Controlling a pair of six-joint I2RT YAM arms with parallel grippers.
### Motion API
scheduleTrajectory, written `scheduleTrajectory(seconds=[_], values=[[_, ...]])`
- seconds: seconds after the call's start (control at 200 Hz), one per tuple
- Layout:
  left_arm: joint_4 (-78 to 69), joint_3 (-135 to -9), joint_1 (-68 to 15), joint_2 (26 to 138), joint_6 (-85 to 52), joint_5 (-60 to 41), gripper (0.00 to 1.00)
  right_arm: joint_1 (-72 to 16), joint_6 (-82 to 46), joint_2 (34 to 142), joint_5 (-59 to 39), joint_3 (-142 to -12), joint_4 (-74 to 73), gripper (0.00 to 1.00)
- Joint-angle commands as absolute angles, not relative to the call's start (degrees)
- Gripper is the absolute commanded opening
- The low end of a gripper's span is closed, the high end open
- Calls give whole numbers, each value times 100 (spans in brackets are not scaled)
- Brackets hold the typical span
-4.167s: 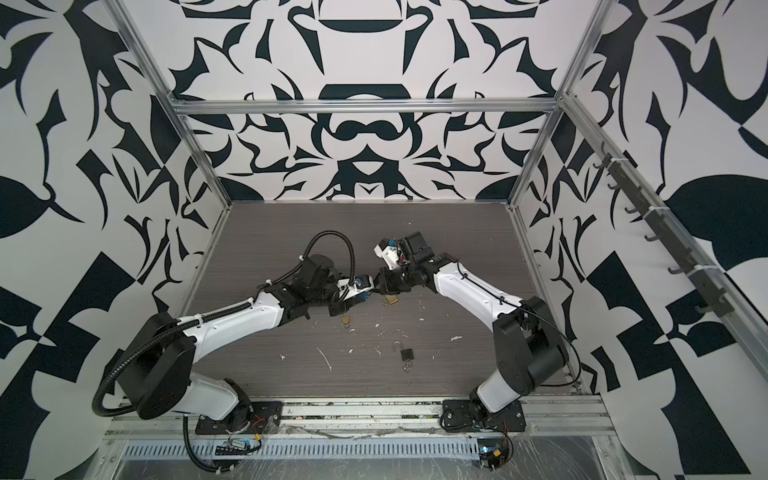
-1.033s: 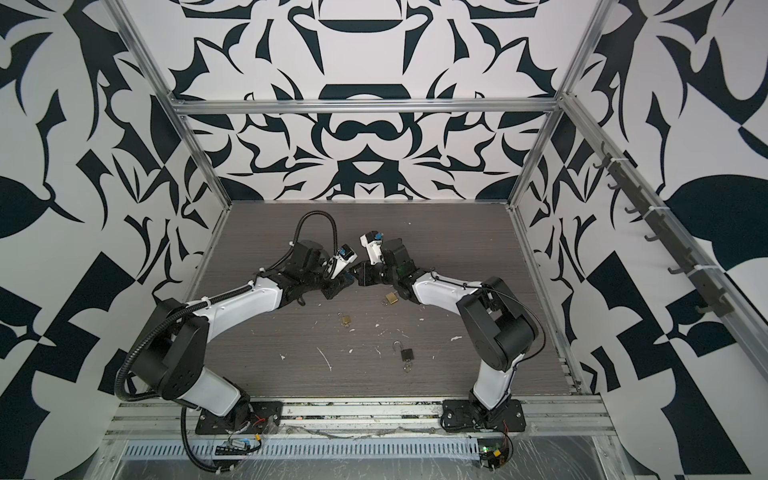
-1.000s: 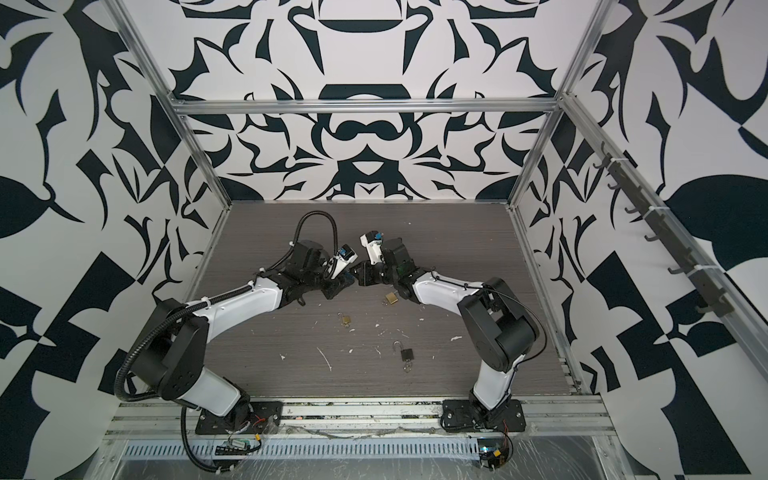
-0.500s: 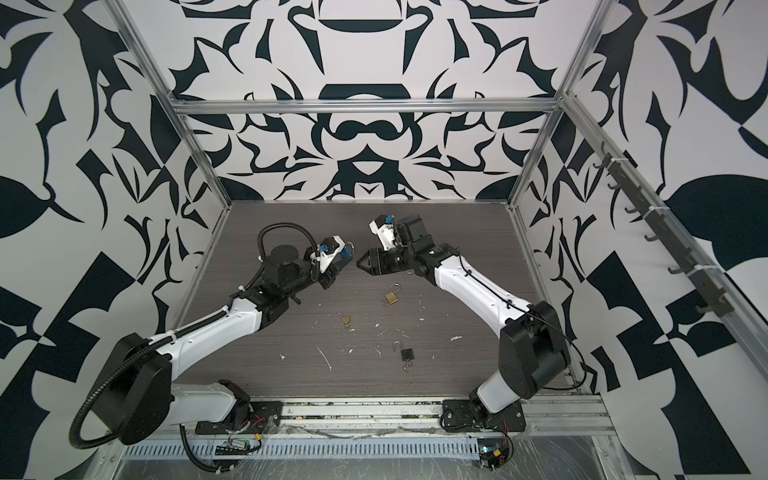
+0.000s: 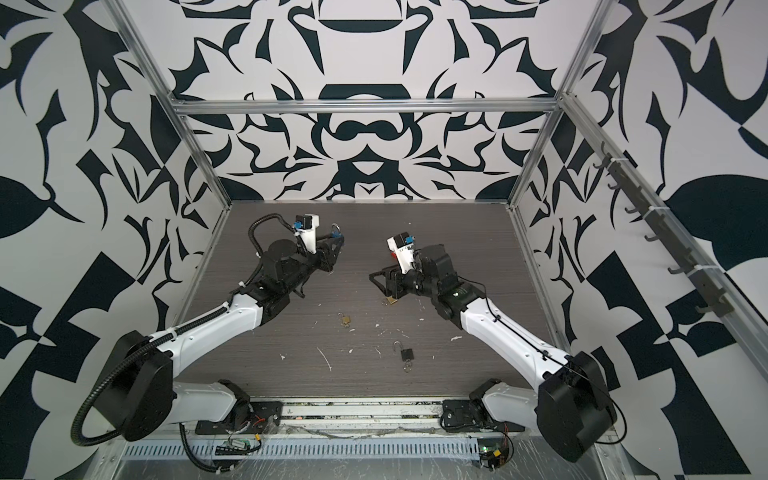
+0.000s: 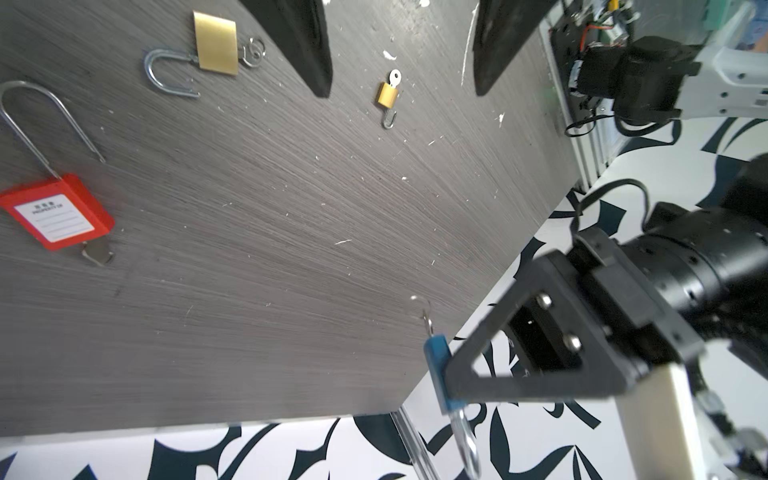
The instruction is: Lock with the key
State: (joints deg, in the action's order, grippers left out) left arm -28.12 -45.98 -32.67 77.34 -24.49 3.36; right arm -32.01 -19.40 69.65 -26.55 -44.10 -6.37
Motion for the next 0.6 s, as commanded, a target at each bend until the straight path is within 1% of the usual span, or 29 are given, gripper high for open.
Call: scheduleTrajectory(seconds=[0.0, 0.095, 0.18, 0.295, 0.44, 0.595], values=[[-2905, -4730, -3237, 7849, -4964, 660, 0, -3544, -1542, 6964, -2142, -4215, -2291, 56], [-2833, -4689, -3205, 7930, -5929, 585, 0, -3788, -1379, 7141, -1762, -4300, -2644, 55], [-2630, -4700, -3170, 7935, -6332, 541, 0, -3832, -1449, 7335, -1555, -4440, -2843, 54], [-2167, -4803, -3131, 7860, -6431, 478, 0, -3840, -1575, 7647, -1381, -4681, -2950, 52], [-2002, -4827, -3115, 7832, -6436, 404, 0, -3836, -1741, 8128, -1488, -5096, -2863, 46], [-1971, -4828, -3061, 7841, -6434, 334, 0, -3840, -1898, 8538, -1637, -5440, -2777, 45]])
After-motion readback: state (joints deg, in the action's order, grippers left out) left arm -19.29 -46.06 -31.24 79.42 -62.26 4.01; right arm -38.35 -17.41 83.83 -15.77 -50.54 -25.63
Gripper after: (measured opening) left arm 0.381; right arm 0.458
